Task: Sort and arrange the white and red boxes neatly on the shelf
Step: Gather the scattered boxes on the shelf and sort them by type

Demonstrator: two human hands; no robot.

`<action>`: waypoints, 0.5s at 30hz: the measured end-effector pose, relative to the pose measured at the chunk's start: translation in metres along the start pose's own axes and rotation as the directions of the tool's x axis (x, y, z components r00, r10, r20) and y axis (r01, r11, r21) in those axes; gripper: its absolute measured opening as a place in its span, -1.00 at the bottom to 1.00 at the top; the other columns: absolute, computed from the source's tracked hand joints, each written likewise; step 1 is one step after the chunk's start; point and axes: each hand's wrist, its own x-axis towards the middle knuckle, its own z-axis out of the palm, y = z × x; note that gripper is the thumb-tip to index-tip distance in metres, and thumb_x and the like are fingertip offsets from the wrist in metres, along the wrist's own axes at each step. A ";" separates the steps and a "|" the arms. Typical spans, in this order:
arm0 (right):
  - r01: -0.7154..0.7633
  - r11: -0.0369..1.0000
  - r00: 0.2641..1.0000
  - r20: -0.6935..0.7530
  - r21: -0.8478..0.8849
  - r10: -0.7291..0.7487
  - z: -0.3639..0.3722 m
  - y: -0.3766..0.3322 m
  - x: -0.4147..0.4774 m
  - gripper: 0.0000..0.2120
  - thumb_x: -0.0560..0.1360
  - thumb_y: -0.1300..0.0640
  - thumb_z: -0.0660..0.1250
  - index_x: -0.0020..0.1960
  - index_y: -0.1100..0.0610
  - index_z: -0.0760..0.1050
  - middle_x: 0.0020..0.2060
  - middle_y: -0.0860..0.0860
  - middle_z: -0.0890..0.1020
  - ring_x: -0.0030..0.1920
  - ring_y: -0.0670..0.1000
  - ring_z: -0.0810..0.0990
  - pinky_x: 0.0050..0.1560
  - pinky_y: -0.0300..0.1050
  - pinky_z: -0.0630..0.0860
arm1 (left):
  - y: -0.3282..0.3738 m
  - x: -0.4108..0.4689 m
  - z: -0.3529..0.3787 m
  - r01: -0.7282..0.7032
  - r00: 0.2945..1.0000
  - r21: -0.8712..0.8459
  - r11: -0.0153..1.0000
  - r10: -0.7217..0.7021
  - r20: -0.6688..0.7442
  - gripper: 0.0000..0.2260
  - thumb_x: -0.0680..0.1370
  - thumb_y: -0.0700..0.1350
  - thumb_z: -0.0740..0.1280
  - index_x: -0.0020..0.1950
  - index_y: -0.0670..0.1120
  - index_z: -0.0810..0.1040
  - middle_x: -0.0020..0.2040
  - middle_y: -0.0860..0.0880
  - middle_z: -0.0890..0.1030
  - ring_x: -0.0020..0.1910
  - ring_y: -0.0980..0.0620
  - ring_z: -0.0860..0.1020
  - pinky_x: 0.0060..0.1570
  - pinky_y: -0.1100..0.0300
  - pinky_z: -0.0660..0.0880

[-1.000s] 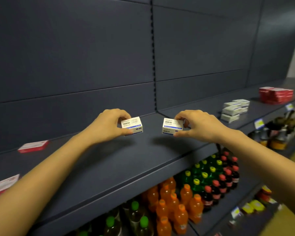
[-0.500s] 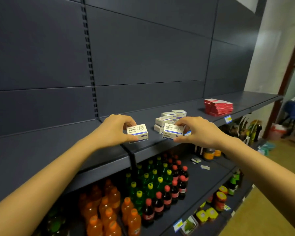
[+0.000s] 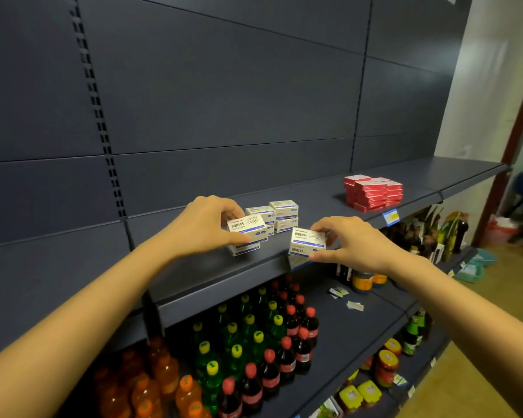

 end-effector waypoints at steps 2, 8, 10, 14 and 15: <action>0.012 1.000 1.000 0.015 -0.008 -0.012 0.003 0.014 0.011 -0.56 0.38 -0.12 0.41 0.21 -0.04 0.43 0.11 -0.10 0.56 0.04 -0.07 0.52 0.03 -0.04 0.51 | 0.002 0.013 0.010 0.006 1.000 0.028 1.000 -0.006 0.014 -0.65 0.36 0.04 0.47 0.10 -0.03 0.56 0.02 0.04 0.63 -0.08 0.10 0.55 -0.12 0.24 0.51; 0.070 0.998 0.995 0.071 -0.009 -0.069 -0.004 0.050 0.051 -0.59 0.39 -0.09 0.41 0.19 -0.03 0.44 0.11 -0.09 0.57 0.05 -0.05 0.53 0.07 0.04 0.51 | 0.012 0.045 0.037 -0.014 1.000 0.206 0.978 0.019 -0.022 -0.63 0.35 0.18 0.40 0.08 0.03 0.57 -0.11 0.14 0.54 -0.11 0.12 0.39 -0.16 0.22 0.32; 0.113 0.994 0.991 0.071 0.006 -0.114 -0.006 0.061 0.064 -0.60 0.39 -0.08 0.41 0.19 -0.03 0.45 0.10 -0.10 0.57 0.04 -0.07 0.53 0.05 0.02 0.52 | 0.014 0.054 0.045 -0.029 0.999 0.257 0.966 0.038 -0.030 -0.62 0.36 0.19 0.38 0.09 0.04 0.58 -0.04 0.10 0.60 -0.09 0.09 0.40 -0.15 0.21 0.30; 0.199 0.978 0.975 0.090 0.064 -0.204 -0.002 0.075 0.083 -0.61 0.40 -0.08 0.41 0.18 -0.03 0.45 0.08 -0.12 0.58 0.02 -0.11 0.53 0.04 -0.02 0.53 | 0.016 0.066 0.062 -0.043 0.998 0.362 0.931 0.054 -0.021 -0.62 0.40 0.22 0.33 0.12 0.06 0.56 0.00 0.06 0.62 -0.02 0.06 0.43 -0.12 0.22 0.23; 0.215 0.974 0.969 0.104 0.070 -0.222 0.001 0.077 0.087 -0.61 0.39 -0.08 0.41 0.17 -0.03 0.45 0.08 -0.12 0.58 0.02 -0.10 0.54 0.04 -0.01 0.53 | 0.016 0.068 0.065 -0.029 0.999 0.382 0.924 0.040 -0.019 -0.61 0.40 0.23 0.32 0.13 0.06 0.56 0.01 0.06 0.61 -0.02 0.06 0.42 -0.12 0.22 0.19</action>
